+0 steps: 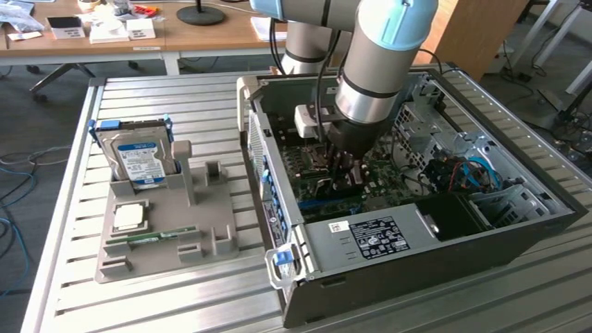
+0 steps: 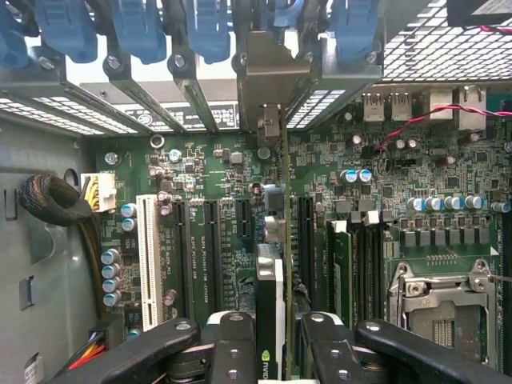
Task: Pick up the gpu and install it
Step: 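Insert the gpu into the slot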
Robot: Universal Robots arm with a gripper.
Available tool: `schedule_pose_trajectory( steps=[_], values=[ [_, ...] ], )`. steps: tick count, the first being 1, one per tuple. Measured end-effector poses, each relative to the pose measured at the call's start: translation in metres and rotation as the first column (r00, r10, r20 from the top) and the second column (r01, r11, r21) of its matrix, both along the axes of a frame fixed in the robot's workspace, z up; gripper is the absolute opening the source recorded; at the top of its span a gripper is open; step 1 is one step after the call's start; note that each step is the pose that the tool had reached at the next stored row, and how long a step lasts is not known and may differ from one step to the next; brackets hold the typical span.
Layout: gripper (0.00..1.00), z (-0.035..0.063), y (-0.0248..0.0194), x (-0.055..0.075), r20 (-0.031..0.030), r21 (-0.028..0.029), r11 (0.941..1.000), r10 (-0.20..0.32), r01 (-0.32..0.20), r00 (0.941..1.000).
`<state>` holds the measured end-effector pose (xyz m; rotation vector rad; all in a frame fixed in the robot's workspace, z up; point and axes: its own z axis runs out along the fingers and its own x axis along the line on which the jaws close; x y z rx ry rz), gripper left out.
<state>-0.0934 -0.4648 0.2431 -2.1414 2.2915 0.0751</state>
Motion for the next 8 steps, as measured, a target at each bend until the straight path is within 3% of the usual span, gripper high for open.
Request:
schedule_pose_trajectory(
  steps=[8],
  values=[
    [0.27,0.0,-0.0004,-0.0002,0.0002,0.0002,1.0,0.001,-0.001,1.0]
  ],
)
